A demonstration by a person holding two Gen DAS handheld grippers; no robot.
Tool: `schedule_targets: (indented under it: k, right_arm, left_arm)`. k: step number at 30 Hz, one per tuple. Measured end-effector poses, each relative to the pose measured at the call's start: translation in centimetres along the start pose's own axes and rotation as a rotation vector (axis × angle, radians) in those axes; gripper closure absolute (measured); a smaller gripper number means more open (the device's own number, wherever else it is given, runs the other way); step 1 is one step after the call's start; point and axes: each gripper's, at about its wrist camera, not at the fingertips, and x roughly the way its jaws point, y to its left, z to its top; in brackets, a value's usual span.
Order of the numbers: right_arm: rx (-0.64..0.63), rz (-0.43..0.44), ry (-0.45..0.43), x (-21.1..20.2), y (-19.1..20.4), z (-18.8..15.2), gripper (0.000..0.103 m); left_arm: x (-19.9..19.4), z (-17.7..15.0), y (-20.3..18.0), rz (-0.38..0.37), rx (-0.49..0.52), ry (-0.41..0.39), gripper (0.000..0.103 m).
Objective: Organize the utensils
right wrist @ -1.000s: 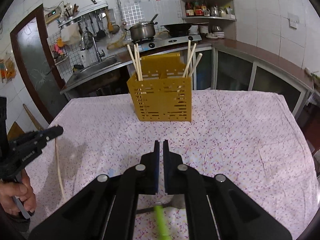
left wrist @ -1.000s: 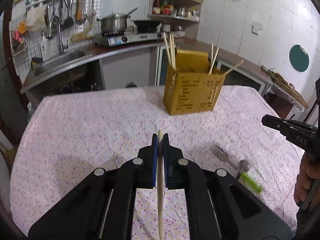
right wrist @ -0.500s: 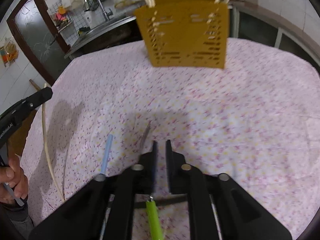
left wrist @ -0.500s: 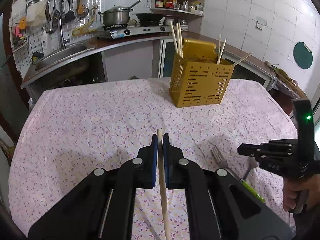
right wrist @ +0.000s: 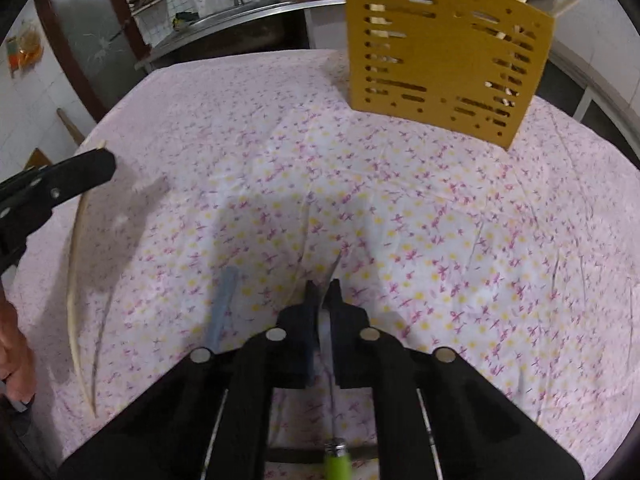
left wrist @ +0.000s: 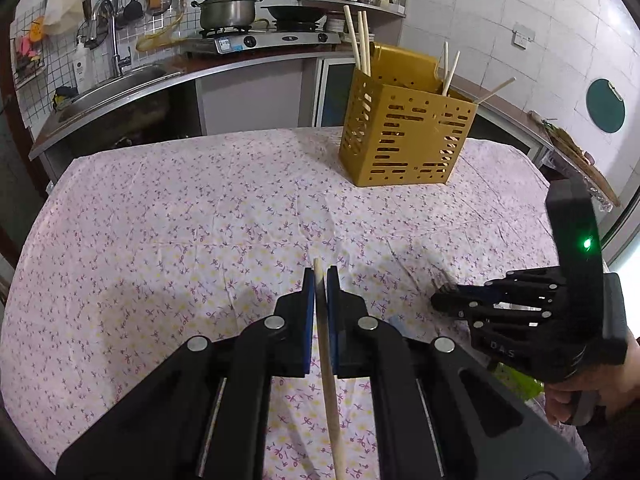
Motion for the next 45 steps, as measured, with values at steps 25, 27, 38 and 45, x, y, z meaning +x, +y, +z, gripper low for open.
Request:
schedule_targets:
  k: [25, 27, 38, 45]
  right_arm:
    - [0.119, 0.046, -0.450, -15.9, -4.0, -1.3, 0.103]
    - [0.118, 0.044, -0.444, -16.0, -4.0, -1.2, 0.103]
    - [0.091, 0.002, -0.176, -8.5, -4.5, -1.5, 0.099]
    - [0.095, -0.006, -0.062, -5.8, -5.3, -5.1, 0.098]
  left_arm:
    - [-8.4, 2.4, -4.2, -0.009, 0.061, -0.151, 0.099]
    - [-8.7, 2.5, -4.4, -0.011, 0.061, -0.155, 0.099]
    - [-7.0, 2.1, -2.5, 0.009, 0.032, -0.126, 0.099]
    - [-6.8, 1.7, -1.6, 0.016, 0.032, -0.138, 0.098]
